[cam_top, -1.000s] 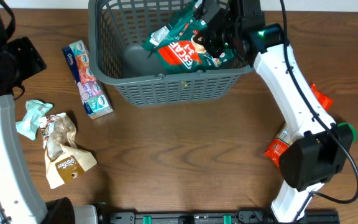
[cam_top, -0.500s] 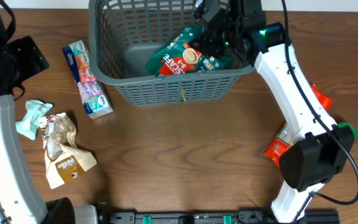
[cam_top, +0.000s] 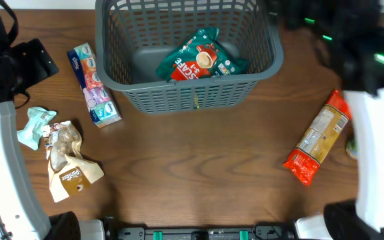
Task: Pack container
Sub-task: 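Withdraw the right gripper to the upper right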
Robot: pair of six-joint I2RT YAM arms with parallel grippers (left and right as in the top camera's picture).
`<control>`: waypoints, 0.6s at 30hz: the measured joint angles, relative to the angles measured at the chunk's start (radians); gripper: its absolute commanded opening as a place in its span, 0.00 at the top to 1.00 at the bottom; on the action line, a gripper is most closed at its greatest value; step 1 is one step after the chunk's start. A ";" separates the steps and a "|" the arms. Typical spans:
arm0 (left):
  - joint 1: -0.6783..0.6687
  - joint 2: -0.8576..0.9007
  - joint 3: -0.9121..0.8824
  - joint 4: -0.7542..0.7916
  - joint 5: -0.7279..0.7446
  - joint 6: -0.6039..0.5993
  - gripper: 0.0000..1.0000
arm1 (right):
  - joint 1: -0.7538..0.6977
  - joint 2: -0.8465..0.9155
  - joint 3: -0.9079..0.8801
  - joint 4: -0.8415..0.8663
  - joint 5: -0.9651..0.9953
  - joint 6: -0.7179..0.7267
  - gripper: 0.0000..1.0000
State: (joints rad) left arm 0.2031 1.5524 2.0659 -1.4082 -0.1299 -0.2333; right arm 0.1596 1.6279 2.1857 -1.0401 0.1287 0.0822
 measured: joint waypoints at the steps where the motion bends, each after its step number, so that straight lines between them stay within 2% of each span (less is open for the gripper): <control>1: 0.000 0.000 0.000 -0.006 0.013 -0.002 0.01 | -0.038 -0.016 0.002 -0.049 0.022 0.053 0.01; 3: 0.000 0.002 0.000 -0.033 0.034 0.000 0.01 | -0.114 -0.025 0.003 -0.143 0.047 0.143 0.01; 8: 0.000 0.027 -0.020 -0.051 0.056 0.001 0.01 | -0.238 0.002 -0.010 -0.241 0.044 0.241 0.01; 12: 0.000 0.104 -0.029 -0.046 0.080 0.002 0.01 | -0.296 0.016 -0.024 -0.269 0.032 0.264 0.01; 18: 0.000 0.276 -0.031 0.022 0.176 0.035 0.01 | -0.301 0.017 -0.025 -0.271 0.021 0.248 0.01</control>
State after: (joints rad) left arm 0.2028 1.8286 2.0350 -1.3865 0.0463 -0.1978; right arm -0.1417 1.6451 2.1605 -1.3113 0.1497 0.3305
